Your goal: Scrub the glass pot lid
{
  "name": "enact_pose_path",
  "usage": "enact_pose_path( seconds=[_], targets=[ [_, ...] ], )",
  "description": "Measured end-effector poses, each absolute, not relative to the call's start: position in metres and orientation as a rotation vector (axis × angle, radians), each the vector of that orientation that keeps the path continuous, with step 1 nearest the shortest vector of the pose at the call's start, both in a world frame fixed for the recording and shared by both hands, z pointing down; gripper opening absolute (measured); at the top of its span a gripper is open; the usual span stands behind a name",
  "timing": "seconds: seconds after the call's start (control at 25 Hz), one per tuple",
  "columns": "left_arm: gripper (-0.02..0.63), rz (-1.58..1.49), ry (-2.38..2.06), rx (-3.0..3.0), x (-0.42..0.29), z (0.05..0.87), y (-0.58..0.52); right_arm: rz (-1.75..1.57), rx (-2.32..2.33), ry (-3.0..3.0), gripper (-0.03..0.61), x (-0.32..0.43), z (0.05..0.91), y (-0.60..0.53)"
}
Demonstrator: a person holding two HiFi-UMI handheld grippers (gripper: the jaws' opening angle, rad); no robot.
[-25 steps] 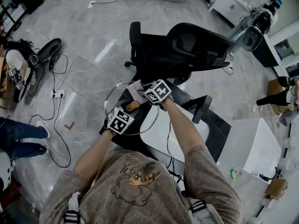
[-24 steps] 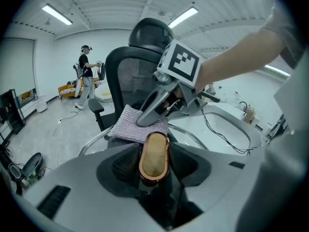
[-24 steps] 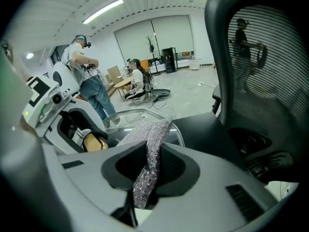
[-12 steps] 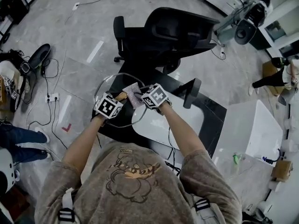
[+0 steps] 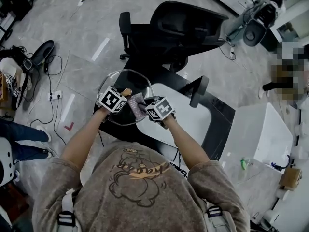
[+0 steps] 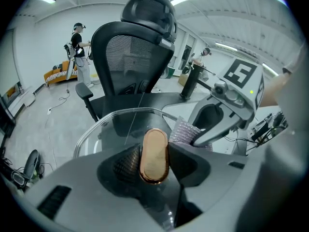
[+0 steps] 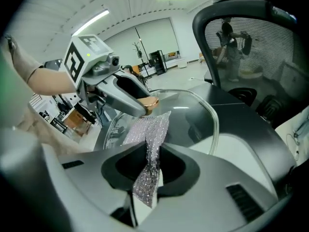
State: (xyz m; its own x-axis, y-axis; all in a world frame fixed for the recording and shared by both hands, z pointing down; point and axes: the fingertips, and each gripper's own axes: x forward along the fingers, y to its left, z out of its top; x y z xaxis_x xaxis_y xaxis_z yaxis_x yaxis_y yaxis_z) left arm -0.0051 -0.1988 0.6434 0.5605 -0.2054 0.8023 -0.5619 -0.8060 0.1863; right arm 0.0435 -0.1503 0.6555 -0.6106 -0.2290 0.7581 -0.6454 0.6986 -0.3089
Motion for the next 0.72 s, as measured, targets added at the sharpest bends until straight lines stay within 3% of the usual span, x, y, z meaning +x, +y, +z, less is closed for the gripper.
enact_pose_path(
  seconds=[0.72],
  targets=[
    [0.193,1.139,-0.654,2.344,-0.005,0.644,-0.198,0.849,0.709,-2.156,0.087,-0.012,0.656,-0.112]
  ],
)
